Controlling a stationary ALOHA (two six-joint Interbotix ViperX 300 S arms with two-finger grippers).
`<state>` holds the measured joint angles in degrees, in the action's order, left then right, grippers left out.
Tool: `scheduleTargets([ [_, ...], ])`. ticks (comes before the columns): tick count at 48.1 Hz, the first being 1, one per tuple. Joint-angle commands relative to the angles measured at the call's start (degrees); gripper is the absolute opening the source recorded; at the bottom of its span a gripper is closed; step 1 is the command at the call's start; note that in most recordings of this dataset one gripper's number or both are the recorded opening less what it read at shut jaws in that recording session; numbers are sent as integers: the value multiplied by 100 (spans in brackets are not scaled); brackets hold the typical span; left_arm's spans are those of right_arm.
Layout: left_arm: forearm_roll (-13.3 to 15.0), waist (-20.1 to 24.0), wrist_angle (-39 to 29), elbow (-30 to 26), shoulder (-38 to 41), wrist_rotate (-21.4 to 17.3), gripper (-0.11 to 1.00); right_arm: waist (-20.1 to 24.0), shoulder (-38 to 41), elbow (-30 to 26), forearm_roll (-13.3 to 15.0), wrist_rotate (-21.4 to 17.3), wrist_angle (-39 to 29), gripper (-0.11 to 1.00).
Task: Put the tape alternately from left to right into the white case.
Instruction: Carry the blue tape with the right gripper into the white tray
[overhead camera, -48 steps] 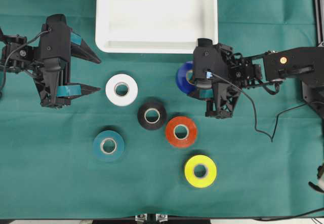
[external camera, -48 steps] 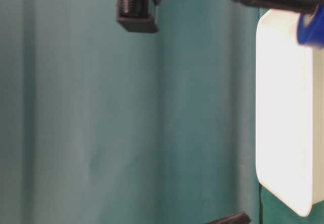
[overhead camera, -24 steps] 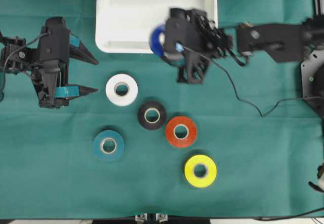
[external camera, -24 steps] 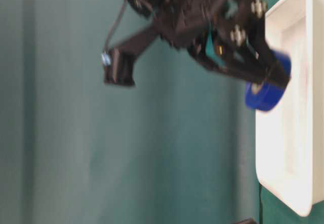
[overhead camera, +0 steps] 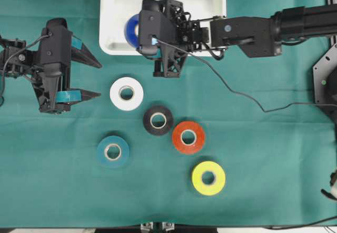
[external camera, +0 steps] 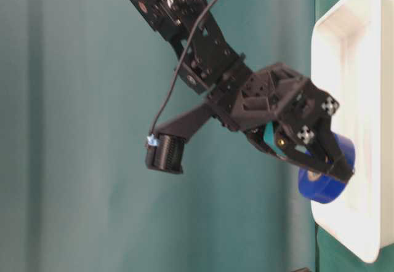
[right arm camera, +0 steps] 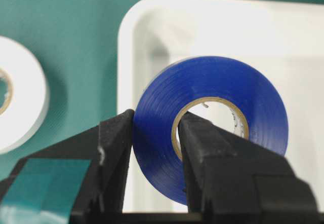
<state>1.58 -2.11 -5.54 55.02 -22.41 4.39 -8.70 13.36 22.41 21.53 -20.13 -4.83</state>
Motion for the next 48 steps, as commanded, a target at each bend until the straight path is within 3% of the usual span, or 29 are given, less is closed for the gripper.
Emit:
scheduleTargets([
  [1, 0, -26, 26, -44, -79, 0, 66, -97, -9, -202, 26, -9, 202, 28],
  [35, 9, -26, 44, -35, -79, 0, 66, -202, 105, -255, 35, 9, 404, 28],
  [37, 9, -26, 44, -35, -79, 0, 66, -202, 105, -255, 26, 0, 404, 36],
  [44, 9, -26, 44, -26, -79, 0, 66, -202, 105, -246, 35, 0, 422, 77],
  [46, 9, -26, 44, -26, -88, 0, 66, -202, 97, -255, 26, 0, 431, 80],
  [48, 9, -26, 53, -26, -88, 0, 66, -202, 97, -246, 26, -9, 431, 75],
])
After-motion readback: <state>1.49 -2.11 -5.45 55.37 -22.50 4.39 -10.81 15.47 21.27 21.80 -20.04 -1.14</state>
